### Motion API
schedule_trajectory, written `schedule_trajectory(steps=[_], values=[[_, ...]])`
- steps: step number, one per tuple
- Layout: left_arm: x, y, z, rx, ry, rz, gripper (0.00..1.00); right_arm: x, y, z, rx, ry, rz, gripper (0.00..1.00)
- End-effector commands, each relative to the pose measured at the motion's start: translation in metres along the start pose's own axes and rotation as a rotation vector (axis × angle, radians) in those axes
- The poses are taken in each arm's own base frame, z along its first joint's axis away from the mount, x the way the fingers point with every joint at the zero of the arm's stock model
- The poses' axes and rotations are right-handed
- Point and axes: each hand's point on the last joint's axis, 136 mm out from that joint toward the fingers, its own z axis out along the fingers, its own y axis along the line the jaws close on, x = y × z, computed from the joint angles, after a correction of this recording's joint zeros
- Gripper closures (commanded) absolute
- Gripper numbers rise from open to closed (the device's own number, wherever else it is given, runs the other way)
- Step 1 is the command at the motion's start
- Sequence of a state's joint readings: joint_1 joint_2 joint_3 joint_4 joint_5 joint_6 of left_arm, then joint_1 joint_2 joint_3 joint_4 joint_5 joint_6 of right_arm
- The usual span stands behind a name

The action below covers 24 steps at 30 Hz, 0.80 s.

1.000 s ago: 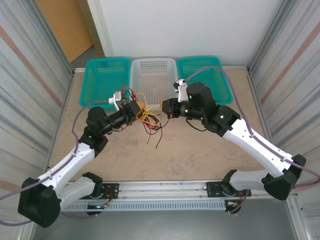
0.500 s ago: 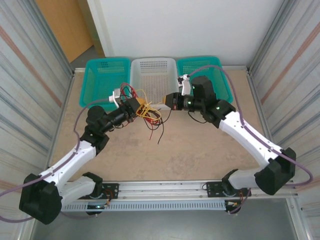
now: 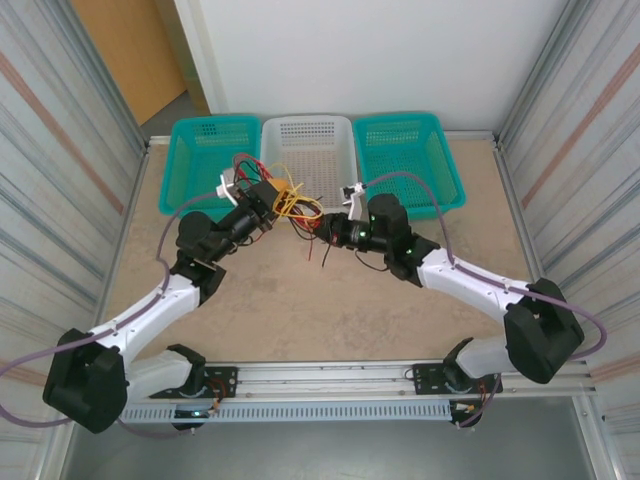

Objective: Untangle the cables

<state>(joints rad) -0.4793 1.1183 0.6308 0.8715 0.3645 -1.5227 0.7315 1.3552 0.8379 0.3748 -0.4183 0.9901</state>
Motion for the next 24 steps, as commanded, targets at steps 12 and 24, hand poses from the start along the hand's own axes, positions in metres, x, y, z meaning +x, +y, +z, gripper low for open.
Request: schedule_trajectory(steps=[12,24], values=[[-0.050,-0.042,-0.002,0.317,-0.283,0.109,1.00,0.038,0.040,-0.001,-0.080,-0.147,-0.020,1.00],[-0.069,-0.002,-0.004,0.214,-0.315,0.145,1.00,0.060,0.119,-0.042,-0.051,-0.206,-0.255,1.00]])
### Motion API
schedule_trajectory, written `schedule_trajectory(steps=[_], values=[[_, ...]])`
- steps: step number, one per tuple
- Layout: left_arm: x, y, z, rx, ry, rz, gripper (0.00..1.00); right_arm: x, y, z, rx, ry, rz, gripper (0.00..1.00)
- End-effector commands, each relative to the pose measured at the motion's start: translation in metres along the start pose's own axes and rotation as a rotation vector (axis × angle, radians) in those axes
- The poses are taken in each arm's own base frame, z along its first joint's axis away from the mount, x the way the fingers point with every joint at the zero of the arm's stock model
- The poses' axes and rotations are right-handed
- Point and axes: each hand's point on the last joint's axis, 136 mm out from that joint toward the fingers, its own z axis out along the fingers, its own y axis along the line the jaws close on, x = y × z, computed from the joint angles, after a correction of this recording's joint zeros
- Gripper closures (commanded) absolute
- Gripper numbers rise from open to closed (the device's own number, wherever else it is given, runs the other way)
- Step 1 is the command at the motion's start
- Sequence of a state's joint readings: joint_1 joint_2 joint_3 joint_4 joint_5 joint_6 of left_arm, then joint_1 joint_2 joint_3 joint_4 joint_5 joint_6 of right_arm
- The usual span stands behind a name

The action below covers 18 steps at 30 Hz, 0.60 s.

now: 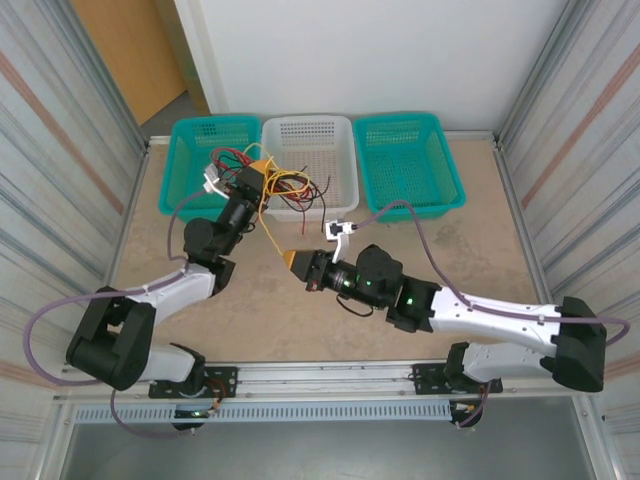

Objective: Untangle the cables

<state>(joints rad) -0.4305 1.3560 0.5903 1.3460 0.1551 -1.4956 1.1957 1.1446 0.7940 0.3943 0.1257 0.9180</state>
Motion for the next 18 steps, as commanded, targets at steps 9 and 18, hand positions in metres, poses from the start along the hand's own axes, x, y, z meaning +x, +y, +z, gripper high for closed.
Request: schedule_trajectory(steps=[9,18], values=[[0.001,0.016,-0.011,-0.013,0.016,0.047,1.00,-0.063,0.042,-0.036,0.095,-0.104,-0.239,1.00],[0.016,0.037,-0.032,-0.073,0.074,0.050,1.00,-0.134,0.054,-0.049,0.086,-0.167,-0.254,1.00]])
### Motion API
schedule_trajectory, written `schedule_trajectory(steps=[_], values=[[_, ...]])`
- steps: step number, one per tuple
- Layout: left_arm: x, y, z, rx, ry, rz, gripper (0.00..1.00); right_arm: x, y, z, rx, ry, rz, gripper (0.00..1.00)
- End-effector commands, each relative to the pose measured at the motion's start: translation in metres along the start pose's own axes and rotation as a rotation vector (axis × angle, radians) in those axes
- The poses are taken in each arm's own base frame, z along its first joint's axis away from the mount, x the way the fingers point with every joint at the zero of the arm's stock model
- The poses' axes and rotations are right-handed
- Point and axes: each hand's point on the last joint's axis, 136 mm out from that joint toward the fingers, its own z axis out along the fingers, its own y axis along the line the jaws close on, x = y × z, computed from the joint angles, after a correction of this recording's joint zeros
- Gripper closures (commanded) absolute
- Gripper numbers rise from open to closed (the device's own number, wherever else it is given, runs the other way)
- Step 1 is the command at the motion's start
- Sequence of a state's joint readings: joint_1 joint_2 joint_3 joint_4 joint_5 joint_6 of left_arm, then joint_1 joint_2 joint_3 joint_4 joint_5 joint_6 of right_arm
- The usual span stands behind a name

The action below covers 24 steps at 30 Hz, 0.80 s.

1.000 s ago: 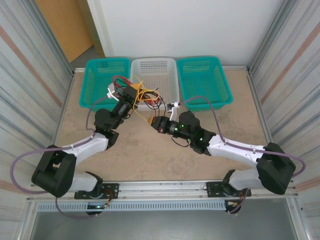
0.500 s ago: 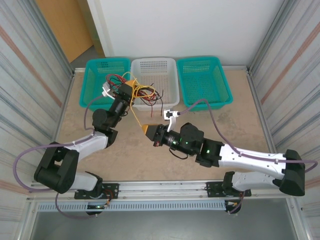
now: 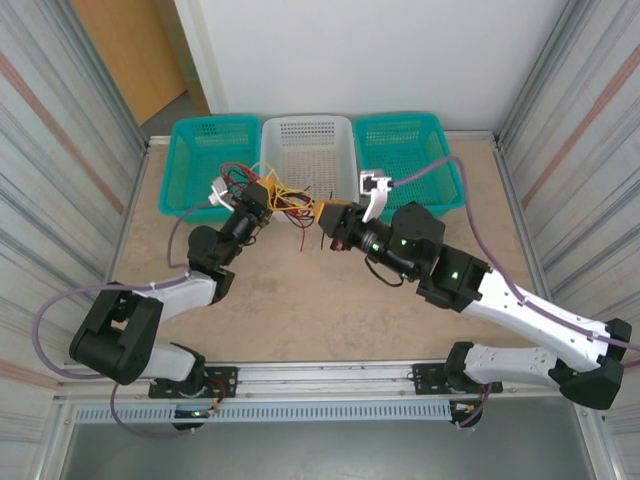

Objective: Untangle the cables

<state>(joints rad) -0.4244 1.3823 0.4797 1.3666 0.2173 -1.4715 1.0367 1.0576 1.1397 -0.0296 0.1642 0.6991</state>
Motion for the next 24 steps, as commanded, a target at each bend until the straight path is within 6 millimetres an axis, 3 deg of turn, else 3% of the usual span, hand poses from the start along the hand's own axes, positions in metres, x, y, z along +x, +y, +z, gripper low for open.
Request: schedule_trajectory(steps=[1,6,11,18,24], values=[[0.003,-0.005,-0.008,0.029,0.019,0.049,1.00,-0.030,0.014,-0.009,-0.048,-0.033,-0.036,1.00],[0.015,0.002,-0.013,0.013,0.076,0.039,1.00,-0.054,0.012,-0.005,-0.039,-0.064,-0.045,1.00],[0.023,0.000,-0.016,0.009,0.122,0.026,1.00,-0.074,-0.010,0.004,0.021,-0.067,-0.041,1.00],[0.033,-0.029,-0.016,0.081,0.171,0.011,1.00,-0.097,-0.057,0.019,0.100,-0.064,0.006,1.00],[0.032,-0.060,-0.018,0.113,0.179,0.013,1.00,-0.094,-0.106,0.029,0.174,-0.039,0.065,1.00]])
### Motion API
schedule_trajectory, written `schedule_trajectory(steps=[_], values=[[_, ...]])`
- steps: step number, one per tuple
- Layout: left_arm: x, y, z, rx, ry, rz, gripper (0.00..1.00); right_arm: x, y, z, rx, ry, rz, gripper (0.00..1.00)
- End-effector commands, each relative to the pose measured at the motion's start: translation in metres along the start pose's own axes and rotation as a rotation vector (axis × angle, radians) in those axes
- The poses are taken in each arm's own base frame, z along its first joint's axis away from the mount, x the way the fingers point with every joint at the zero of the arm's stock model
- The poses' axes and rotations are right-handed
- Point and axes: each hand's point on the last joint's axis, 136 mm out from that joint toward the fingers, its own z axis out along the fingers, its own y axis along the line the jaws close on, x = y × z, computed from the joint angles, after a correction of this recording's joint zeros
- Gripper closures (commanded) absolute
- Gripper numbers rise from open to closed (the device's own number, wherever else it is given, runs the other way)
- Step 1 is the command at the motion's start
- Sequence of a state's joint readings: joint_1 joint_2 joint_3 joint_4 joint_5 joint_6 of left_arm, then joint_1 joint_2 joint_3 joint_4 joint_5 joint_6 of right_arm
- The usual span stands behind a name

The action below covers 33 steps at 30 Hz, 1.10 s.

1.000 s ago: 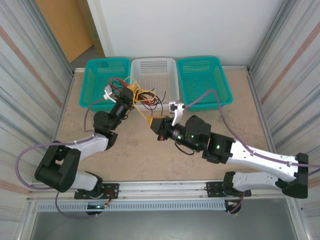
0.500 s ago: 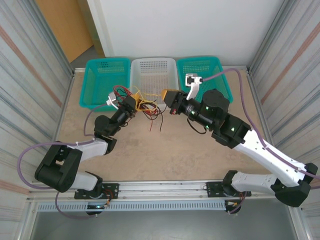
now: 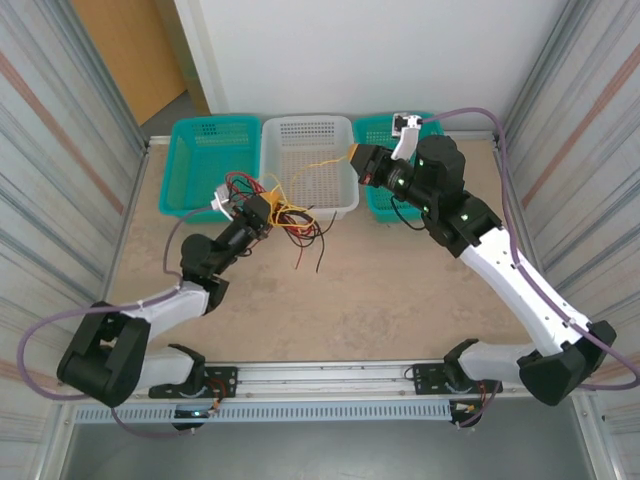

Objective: Untangle the cables

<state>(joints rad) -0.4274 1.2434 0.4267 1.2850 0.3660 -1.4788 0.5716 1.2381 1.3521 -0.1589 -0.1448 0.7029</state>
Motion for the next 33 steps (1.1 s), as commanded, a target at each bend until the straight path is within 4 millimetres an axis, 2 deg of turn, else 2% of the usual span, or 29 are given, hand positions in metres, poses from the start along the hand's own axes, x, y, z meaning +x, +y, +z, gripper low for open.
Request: schedule_trajectory(steps=[1,7,9,15,22,28,33], values=[[0.003,-0.046,0.003,0.102,0.029,0.033,1.00,-0.005,-0.014,0.005,0.004,-0.005,0.038,1.00],[-0.002,-0.085,0.002,0.187,0.014,0.042,1.00,0.008,-0.058,0.017,0.064,0.016,0.112,1.00],[-0.006,-0.102,0.002,0.242,-0.001,0.039,1.00,0.019,-0.070,0.023,0.082,0.041,0.131,1.00],[-0.018,-0.144,0.007,0.353,-0.051,0.072,1.00,0.051,-0.086,0.032,0.066,0.074,0.225,1.00],[-0.042,-0.176,0.024,0.464,-0.130,0.100,1.00,0.097,-0.078,0.037,0.032,0.090,0.291,1.00],[-0.061,-0.184,0.036,0.474,-0.210,0.197,1.00,0.131,-0.061,0.026,0.009,0.130,0.275,1.00],[-0.078,-0.179,0.041,0.454,-0.268,0.258,1.00,0.152,-0.042,0.015,-0.039,0.142,0.311,1.00]])
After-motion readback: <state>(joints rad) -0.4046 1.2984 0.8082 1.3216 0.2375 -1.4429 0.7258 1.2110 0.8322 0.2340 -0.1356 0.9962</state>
